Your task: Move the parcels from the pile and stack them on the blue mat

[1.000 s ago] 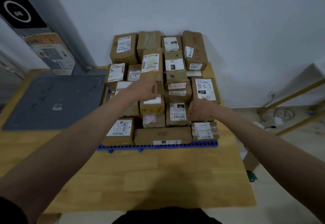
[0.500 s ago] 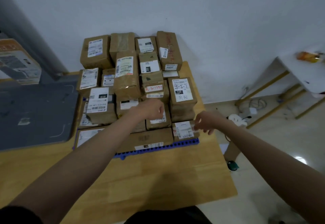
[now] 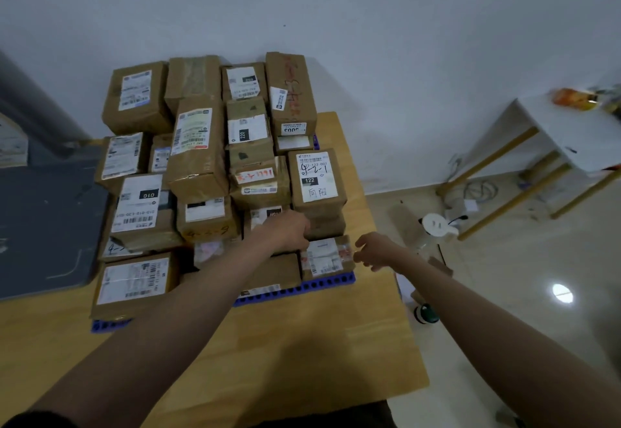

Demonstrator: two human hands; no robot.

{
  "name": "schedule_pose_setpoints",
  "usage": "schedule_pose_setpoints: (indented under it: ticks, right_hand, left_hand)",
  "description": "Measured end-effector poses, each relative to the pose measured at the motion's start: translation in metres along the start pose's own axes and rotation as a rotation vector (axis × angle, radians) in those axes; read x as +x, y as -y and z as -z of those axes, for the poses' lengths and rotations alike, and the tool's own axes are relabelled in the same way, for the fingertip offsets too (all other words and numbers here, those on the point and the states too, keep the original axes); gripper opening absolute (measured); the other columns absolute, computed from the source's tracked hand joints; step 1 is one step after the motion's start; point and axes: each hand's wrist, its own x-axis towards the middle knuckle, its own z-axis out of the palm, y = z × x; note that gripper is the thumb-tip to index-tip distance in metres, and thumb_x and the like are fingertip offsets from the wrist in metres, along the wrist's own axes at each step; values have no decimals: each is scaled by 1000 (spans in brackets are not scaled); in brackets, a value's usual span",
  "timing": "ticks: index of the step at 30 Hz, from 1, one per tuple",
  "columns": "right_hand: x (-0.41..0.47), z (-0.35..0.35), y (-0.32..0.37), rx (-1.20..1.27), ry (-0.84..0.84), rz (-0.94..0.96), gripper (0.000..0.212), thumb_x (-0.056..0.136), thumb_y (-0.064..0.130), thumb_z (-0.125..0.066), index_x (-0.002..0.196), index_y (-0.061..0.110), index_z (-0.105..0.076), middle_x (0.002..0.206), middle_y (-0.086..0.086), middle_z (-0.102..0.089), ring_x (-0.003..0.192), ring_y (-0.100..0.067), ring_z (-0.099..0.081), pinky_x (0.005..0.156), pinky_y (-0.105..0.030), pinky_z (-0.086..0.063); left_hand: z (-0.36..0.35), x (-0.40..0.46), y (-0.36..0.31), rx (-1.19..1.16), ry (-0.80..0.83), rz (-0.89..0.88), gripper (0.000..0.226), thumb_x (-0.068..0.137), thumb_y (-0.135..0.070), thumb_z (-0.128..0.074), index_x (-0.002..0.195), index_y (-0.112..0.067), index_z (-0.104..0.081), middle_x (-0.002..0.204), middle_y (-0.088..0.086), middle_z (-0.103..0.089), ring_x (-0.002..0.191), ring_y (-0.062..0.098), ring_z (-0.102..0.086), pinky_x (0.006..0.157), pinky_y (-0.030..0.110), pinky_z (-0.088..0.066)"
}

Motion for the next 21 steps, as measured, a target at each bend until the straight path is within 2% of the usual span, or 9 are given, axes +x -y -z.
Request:
schedule_pose_setpoints:
  ticks: [2,4,7,11,14,16,18,19,21]
  right_hand:
    - [14,-2,-3,1,30,27,52,94,24,-60,137,-1,-44,124,-18,-59,108,-32,-62,91,-42,-55]
    - [26,-3,-5,-6,67,64,47,94,27,-59,131,-1,-49,126,-18,-59,110,-31,-60,95,-42,-52]
    - [38,-6,-8,-33,132,146,37,96,27,-56,122,1,-57,126,-16,-61,106,-27,-58,86,-36,-47]
    - [48,-8,-8,-194,214,267,31,99,19,-45,120,0,-59,124,-19,-61,113,-34,-57,94,-39,-44]
    - [55,-7,-12,-230,246,327,30,97,18,-51,120,1,-60,121,-20,-63,109,-34,-58,93,-43,-47]
    - [59,-5,-16,-192,267,336,27,96,22,-56,115,3,-61,118,-16,-64,101,-29,-59,83,-38,-49]
    - [67,1,-21,-111,269,285,22,95,26,-57,102,6,-61,105,-12,-65,90,-23,-54,70,-29,-43]
    - [71,5,-22,-50,227,248,21,95,27,-57,100,7,-59,102,-10,-63,89,-22,-51,67,-26,-40]
    - [78,16,-24,122,96,191,35,92,25,-60,120,6,-52,114,-10,-57,96,-21,-50,71,-27,-40]
  left_hand:
    - [-3,7,-4,20,13,53,17,86,-28,-63,87,-10,-63,94,7,-64,84,22,-62,71,37,-54]
    - [-7,13,-8,51,44,105,21,88,-33,-63,93,-13,-65,95,4,-64,85,21,-63,72,38,-57]
    - [-15,20,-12,67,68,181,25,87,-34,-63,102,-13,-64,101,4,-63,90,22,-63,76,38,-56]
    - [-21,28,-19,66,84,266,28,84,-32,-66,106,-14,-64,103,4,-65,91,22,-63,74,35,-55]
    - [-20,32,-23,64,80,302,29,83,-29,-66,108,-13,-65,103,5,-65,91,22,-64,70,33,-53]
    - [-19,33,-23,56,76,317,28,83,-28,-66,107,-13,-65,103,5,-66,90,22,-64,72,34,-55]
    - [-19,34,-24,49,68,328,27,84,-30,-66,106,-15,-66,101,4,-66,89,21,-64,71,33,-55]
    - [-20,34,-23,43,62,332,26,84,-31,-66,105,-16,-66,101,3,-66,88,20,-64,70,33,-55]
    - [-21,34,-23,31,53,336,25,85,-34,-65,103,-17,-67,100,3,-66,87,20,-63,69,32,-54]
